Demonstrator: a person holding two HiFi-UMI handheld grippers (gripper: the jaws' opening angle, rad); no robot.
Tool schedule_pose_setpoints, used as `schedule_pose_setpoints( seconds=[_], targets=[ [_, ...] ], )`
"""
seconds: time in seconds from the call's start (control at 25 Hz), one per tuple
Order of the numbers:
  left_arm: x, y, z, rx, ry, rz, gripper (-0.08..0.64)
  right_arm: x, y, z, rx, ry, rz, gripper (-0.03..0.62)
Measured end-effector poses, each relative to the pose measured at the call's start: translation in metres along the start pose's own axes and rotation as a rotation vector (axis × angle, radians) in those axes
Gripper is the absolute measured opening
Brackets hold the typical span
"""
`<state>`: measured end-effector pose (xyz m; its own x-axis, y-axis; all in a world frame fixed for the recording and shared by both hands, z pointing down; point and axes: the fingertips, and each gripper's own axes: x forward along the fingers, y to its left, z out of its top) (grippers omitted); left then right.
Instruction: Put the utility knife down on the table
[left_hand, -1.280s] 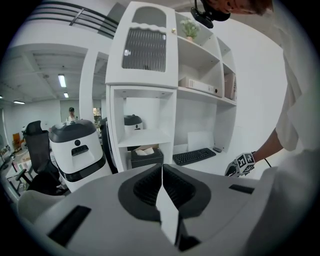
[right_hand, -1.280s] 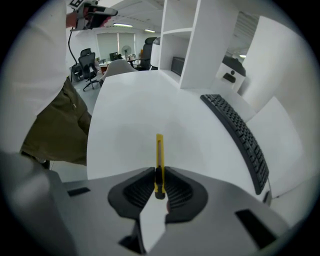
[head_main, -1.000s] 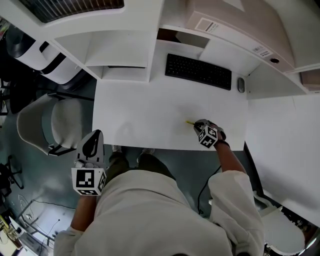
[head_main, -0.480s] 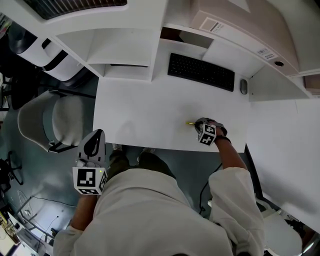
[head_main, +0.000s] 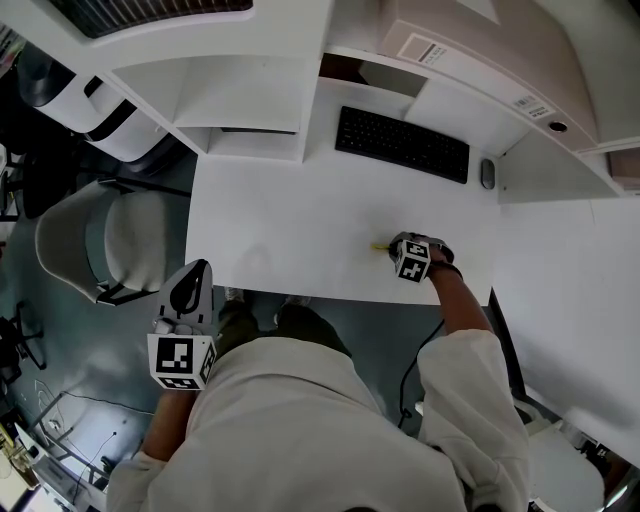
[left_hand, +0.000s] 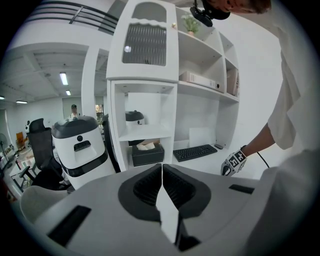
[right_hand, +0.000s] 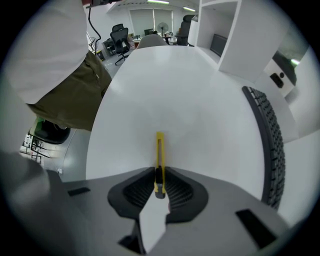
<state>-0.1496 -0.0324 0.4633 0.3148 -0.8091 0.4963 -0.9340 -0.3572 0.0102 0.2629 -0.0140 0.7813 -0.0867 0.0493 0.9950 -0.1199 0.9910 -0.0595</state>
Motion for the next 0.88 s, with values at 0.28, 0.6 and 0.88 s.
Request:
schedule_pose_setpoints(
  seconds=[0.28, 0.6, 0.88],
  targets=[
    [-0.0041, 0.0011, -0.0016, 0.001, 0.001, 0.007, 0.009, -0.0007, -0.0007, 0.0001, -0.009, 0.004, 0.002, 0.077],
    [-0.0080, 0.0013, -0.0021, 0.003, 0.000, 0.010, 0.009, -0.0017, -0.0010, -0.0017, -0.005, 0.011, 0.003, 0.132],
    [-0.0077, -0.0004, -0.0026, 0.005, 0.001, 0.000, 0.009, -0.0054, 0.0000, -0.0053, -0.008, 0.004, -0.031, 0.138]
  ],
)
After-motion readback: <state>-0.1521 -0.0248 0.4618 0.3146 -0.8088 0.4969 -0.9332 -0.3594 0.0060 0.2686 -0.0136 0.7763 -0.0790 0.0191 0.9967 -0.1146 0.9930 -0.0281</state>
